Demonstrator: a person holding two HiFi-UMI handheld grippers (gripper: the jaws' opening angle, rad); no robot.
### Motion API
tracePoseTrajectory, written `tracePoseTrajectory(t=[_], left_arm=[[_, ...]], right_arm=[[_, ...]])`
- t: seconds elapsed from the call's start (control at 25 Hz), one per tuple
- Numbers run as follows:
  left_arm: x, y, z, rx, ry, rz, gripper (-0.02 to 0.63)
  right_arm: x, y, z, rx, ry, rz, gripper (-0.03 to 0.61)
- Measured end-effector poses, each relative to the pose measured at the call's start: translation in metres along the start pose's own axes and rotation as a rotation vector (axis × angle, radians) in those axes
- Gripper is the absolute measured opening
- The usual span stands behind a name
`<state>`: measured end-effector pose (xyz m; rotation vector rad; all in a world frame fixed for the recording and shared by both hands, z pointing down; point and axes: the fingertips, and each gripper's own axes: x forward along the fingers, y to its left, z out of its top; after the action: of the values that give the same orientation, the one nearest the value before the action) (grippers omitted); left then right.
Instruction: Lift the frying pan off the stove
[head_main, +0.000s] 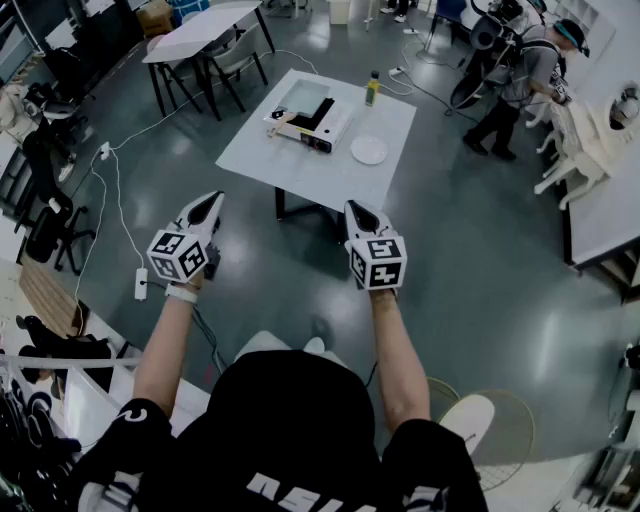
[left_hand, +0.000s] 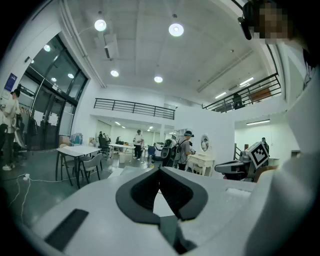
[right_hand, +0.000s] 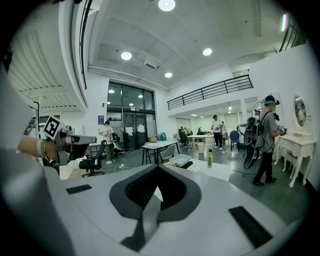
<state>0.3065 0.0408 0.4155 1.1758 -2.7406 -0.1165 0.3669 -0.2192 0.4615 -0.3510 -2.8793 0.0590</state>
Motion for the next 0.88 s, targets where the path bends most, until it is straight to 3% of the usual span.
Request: tracePoseTrajectory(t=[0.88], left_arm=[[0.003, 0.0, -0.006, -0.015, 0.002, -0.017, -0.002]], right_arm=[[0.005, 0.007, -0.007, -0.004, 0.025, -0.002, -0.005]])
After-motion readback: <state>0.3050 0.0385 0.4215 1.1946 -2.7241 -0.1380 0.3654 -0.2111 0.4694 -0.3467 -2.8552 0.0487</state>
